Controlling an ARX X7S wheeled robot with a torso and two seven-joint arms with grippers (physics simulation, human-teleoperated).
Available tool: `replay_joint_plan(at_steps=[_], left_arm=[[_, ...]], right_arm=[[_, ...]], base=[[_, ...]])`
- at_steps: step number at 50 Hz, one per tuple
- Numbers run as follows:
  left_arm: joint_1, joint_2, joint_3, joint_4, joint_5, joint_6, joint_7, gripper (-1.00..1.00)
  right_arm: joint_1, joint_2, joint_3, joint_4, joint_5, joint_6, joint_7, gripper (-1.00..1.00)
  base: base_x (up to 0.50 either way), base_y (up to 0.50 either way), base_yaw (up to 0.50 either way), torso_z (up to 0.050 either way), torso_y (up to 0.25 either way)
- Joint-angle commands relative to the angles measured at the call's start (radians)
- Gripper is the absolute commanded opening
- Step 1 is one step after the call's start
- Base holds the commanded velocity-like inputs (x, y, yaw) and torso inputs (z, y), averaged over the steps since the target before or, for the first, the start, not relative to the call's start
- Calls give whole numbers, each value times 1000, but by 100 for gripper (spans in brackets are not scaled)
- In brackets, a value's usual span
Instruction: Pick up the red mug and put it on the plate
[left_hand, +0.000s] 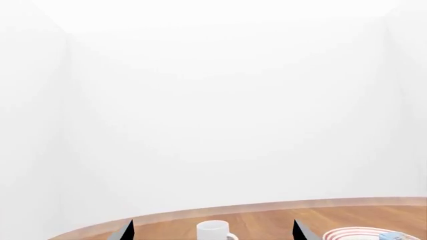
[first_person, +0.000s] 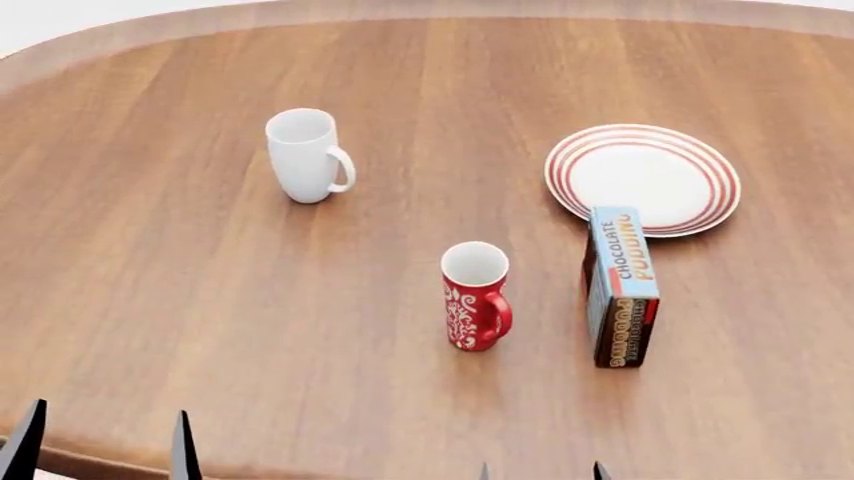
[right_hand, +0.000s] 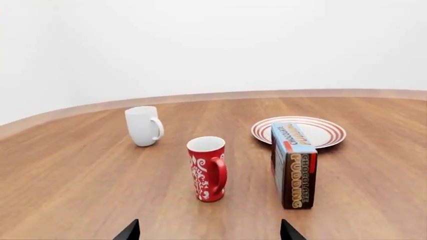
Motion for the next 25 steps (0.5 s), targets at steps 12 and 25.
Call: replay_joint_plan(at_steps=[12, 25], left_arm=[[-2, -7, 12, 0, 2, 1, -17, 100], [-3, -13, 21, 1, -5, -1, -21, 100]], right_arm=[[-2, 8, -7, -7, 10, -3, 16, 100], [2, 13, -13, 1, 17, -9, 19, 100]], base=[[17, 0, 0, 0, 0], [107, 0, 0, 0, 0]])
